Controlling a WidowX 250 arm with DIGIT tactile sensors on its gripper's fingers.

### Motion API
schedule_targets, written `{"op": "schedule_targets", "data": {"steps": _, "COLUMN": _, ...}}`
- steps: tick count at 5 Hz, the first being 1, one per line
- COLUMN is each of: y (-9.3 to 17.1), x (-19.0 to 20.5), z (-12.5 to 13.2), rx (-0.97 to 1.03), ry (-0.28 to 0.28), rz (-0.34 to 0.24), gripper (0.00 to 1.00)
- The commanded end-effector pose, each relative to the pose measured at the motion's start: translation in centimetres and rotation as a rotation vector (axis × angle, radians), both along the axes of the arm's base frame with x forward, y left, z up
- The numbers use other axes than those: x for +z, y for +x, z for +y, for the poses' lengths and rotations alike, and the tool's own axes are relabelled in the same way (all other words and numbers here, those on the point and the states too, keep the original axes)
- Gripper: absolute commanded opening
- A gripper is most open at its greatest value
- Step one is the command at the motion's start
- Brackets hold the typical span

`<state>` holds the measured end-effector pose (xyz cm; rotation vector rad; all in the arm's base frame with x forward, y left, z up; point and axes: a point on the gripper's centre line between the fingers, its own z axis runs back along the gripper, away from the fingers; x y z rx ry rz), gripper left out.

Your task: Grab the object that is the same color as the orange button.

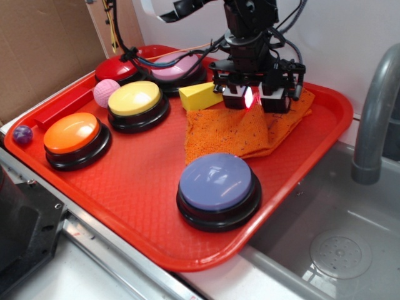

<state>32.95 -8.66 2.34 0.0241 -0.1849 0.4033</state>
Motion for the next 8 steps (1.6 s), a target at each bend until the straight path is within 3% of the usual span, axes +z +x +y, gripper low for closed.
{"op": "schedule_targets", "data": {"steps": 1, "y": 0.8, "x": 2.2, "z": 0.9, "rx": -0.09, "ry": 0.081, "rz": -0.002, "gripper": 0.0}}
{"op": "schedule_targets", "data": {"steps": 2, "y": 0.1, "x": 4.2, "z": 1.9, "rx": -0.177, "ry": 0.14, "rz": 0.14, "gripper": 0.0}}
{"op": "schedule_targets", "data": {"steps": 3, "y": -1.3, "x": 7.4, "z": 3.0, "rx": -0.315, "ry": 0.115, "rz": 0.196, "gripper": 0.0}}
{"op": "schedule_targets", "data": {"steps": 4, "y": -4.9, "x": 11.7, "z": 4.4, "rx": -0.401, "ry": 0.132, "rz": 0.217, "gripper": 0.0}}
{"op": "schedule_targets", "data": {"steps": 6, "y": -10.3, "x": 14.2, "z": 6.9, "rx": -0.373, "ry": 0.114, "rz": 0.192, "gripper": 0.0}}
{"op": "schedule_targets", "data": {"steps": 7, "y": -12.4, "x": 14.4, "z": 8.1, "rx": -0.287, "ry": 0.065, "rz": 0.152, "gripper": 0.0}}
{"op": "schedule_targets", "data": {"steps": 8, "y": -12.3, "x": 14.2, "z": 7.9, "rx": -0.245, "ry": 0.079, "rz": 0.136, "gripper": 0.0}}
